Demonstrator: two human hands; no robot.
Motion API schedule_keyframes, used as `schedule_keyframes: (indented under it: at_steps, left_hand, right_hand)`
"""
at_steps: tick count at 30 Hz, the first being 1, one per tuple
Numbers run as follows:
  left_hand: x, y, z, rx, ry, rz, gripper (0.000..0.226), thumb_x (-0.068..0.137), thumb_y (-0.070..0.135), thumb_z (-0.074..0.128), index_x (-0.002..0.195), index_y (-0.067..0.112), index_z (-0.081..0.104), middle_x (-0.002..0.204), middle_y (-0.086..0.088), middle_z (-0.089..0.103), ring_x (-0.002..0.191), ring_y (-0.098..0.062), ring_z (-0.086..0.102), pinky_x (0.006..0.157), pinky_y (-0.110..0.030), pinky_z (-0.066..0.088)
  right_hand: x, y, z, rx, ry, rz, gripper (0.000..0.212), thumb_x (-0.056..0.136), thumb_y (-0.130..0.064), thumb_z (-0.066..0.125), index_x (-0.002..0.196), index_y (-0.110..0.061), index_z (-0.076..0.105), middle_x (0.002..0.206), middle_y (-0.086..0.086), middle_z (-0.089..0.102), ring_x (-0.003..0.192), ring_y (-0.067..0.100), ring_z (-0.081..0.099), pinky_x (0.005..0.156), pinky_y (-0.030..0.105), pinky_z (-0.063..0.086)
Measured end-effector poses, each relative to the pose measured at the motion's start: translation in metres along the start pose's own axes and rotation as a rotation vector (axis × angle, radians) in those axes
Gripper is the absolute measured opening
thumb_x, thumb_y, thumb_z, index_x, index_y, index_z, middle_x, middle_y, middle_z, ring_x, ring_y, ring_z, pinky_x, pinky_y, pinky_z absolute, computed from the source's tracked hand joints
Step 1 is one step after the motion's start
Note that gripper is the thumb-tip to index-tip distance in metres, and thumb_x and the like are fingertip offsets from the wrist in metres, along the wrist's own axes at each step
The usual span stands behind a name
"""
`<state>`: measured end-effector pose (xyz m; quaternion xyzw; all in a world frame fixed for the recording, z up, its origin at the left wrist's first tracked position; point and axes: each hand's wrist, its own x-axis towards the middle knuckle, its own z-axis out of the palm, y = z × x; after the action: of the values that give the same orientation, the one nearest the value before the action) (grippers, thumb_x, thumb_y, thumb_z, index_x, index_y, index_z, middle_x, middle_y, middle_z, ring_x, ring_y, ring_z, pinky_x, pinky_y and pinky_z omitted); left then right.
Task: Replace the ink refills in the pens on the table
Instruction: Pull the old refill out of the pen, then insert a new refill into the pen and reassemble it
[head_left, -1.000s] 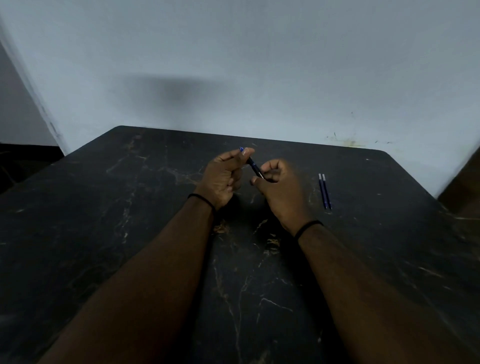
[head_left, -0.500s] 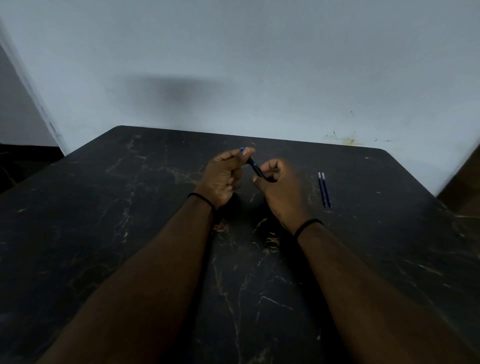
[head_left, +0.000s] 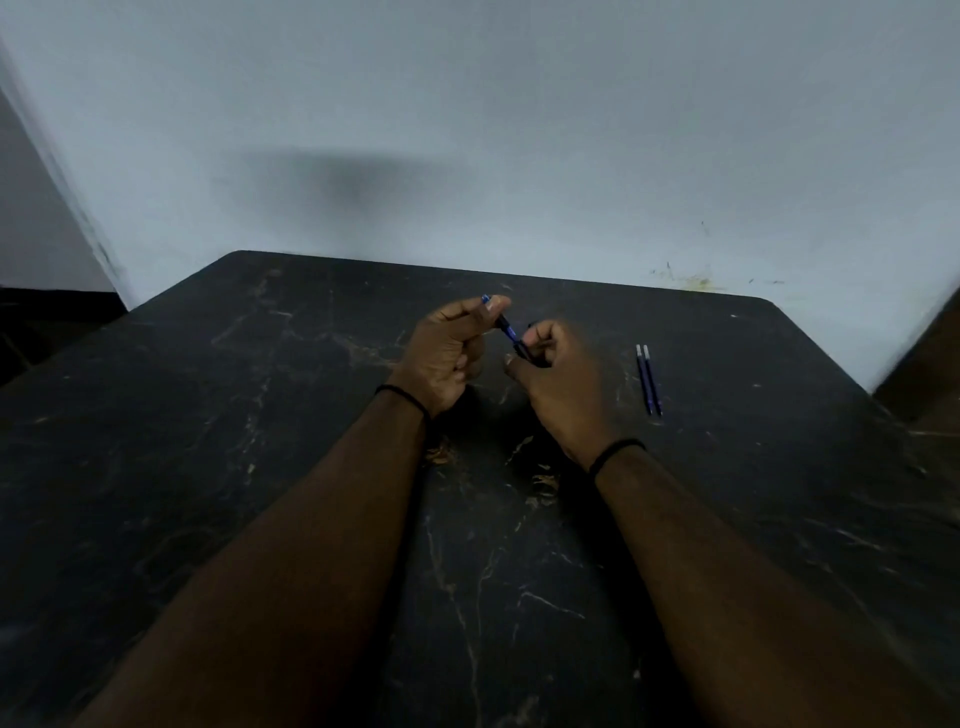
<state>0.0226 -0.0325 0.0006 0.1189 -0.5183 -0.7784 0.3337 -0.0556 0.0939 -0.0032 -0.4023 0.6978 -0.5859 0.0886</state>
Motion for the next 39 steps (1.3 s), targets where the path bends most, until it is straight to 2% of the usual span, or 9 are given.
schedule_keyframes:
  at_steps: [2,6,11,13,16,20,27,34,39]
  left_hand:
    - [0.0,0.0,0.0,-0.003,0.001,0.0,0.011,0.092,0.016,0.063,0.096,0.01,0.071,0.074,0.0,0.069,0.034,-0.003,0.028,0.032,-0.014,0.023]
    - [-0.003,0.004,0.004,0.01,0.04,0.013,0.011,0.091,0.015,0.064,0.096,0.007,0.07,0.078,-0.006,0.064,0.035,-0.004,0.027,0.033,-0.016,0.022]
    - [-0.002,0.013,0.011,-0.009,0.348,0.128,0.016,0.087,0.017,0.071,0.092,0.002,0.07,0.072,-0.011,0.05,0.033,-0.007,0.022,0.036,-0.017,0.017]
    - [-0.001,0.016,0.011,-0.011,0.514,0.213,0.026,0.085,0.013,0.073,0.103,-0.005,0.068,0.07,-0.01,0.054,0.033,-0.005,0.034,0.034,-0.018,0.028]
    - [0.0,0.017,0.004,0.343,0.653,0.317,0.04,0.081,0.015,0.078,0.116,0.002,0.064,0.091,-0.005,0.064,0.071,-0.005,0.062,0.066,-0.021,0.053]
    - [-0.001,0.011,0.0,0.9,0.555,0.284,0.045,0.08,0.032,0.078,0.117,0.014,0.06,0.093,-0.003,0.061,0.076,-0.011,0.055,0.071,-0.027,0.049]
    - [-0.002,0.003,-0.001,1.299,0.517,0.136,0.024,0.075,0.037,0.08,0.078,0.02,0.062,0.082,0.0,0.067,0.078,-0.017,0.062,0.066,-0.028,0.046]
    - [-0.005,0.004,0.003,1.339,0.525,0.105,0.022,0.075,0.035,0.08,0.082,0.017,0.068,0.087,-0.002,0.07,0.082,-0.019,0.065,0.068,-0.029,0.049]
    - [-0.011,0.008,0.016,1.145,0.514,0.435,0.012,0.084,0.026,0.071,0.089,0.014,0.07,0.092,0.0,0.064,0.084,-0.017,0.062,0.077,-0.033,0.052]
  right_hand:
    - [0.0,0.0,0.0,-0.022,-0.007,-0.014,0.011,0.093,-0.025,0.067,0.096,-0.016,0.061,0.086,-0.002,0.065,0.076,0.012,0.061,0.067,0.028,0.047]
    - [-0.003,0.001,-0.002,-0.156,0.048,-0.101,0.018,0.098,-0.033,0.059,0.081,-0.027,0.062,0.073,-0.003,0.065,0.067,0.006,0.059,0.059,0.024,0.043]
    - [-0.004,0.002,-0.008,-0.271,0.104,-0.103,0.025,0.099,-0.039,0.055,0.079,-0.025,0.061,0.068,-0.005,0.06,0.065,0.011,0.058,0.06,0.029,0.045]
    - [-0.004,0.001,-0.011,-0.299,0.116,-0.116,0.024,0.099,-0.04,0.054,0.083,-0.024,0.062,0.068,-0.004,0.06,0.065,0.012,0.059,0.061,0.03,0.048]
    - [-0.006,-0.001,-0.013,-0.308,0.139,-0.103,0.024,0.1,-0.039,0.054,0.084,-0.022,0.062,0.071,-0.003,0.062,0.068,0.014,0.061,0.065,0.033,0.052]
    - [-0.007,-0.003,-0.014,-0.301,0.138,-0.092,0.023,0.1,-0.037,0.054,0.085,-0.022,0.063,0.072,-0.002,0.064,0.07,0.015,0.062,0.068,0.035,0.053]
    - [-0.009,-0.005,-0.017,-0.323,0.123,-0.079,0.024,0.099,-0.04,0.053,0.085,-0.023,0.062,0.071,-0.002,0.064,0.069,0.012,0.061,0.064,0.03,0.049]
    - [-0.007,-0.005,-0.015,-0.307,0.108,-0.055,0.024,0.099,-0.041,0.052,0.084,-0.024,0.062,0.073,-0.003,0.064,0.071,0.015,0.063,0.071,0.038,0.055]
    - [-0.005,-0.006,-0.013,-0.166,0.209,-0.042,0.02,0.099,-0.035,0.057,0.089,-0.021,0.068,0.078,-0.004,0.067,0.075,0.012,0.063,0.073,0.036,0.054]
